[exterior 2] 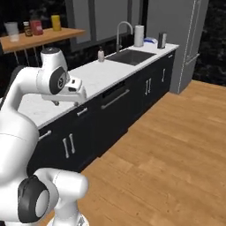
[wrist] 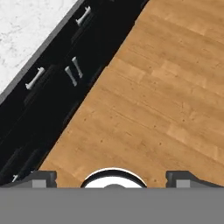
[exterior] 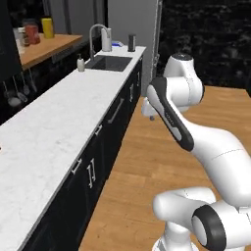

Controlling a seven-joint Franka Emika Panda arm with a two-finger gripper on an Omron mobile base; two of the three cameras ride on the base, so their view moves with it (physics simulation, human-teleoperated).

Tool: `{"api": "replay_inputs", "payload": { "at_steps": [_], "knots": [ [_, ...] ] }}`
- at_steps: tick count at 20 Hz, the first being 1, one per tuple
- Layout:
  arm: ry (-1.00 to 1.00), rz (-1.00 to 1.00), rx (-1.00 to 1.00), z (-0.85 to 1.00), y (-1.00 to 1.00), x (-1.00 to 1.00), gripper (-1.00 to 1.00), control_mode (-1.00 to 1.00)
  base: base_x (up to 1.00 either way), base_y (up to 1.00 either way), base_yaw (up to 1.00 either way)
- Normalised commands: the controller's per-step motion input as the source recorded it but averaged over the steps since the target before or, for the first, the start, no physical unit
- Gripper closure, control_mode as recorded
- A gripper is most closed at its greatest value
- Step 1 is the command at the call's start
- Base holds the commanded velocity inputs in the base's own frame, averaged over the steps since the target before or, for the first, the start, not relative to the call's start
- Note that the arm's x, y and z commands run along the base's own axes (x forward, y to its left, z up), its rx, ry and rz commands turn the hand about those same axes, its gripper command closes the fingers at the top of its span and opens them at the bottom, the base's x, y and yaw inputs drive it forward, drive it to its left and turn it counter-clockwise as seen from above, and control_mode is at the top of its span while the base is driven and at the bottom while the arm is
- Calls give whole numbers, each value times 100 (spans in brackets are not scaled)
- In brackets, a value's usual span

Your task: Navigate to the electric kettle.

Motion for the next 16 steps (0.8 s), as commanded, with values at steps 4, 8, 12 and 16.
{"api": "replay_inputs", "payload": {
  "at_steps": [4, 8, 12, 16],
  "knots": [
    [0, 0, 0, 0, 0, 0, -100, 100, 20, -49, -51],
    [0, 0, 0, 0, 0, 0, -100, 100, 17, -86, -40],
    [0, 0, 0, 0, 0, 0, -100, 100, 63, -40, -23],
    [0, 0, 0, 0, 0, 0, -100, 100, 98, -52, -1]
  ]
}}
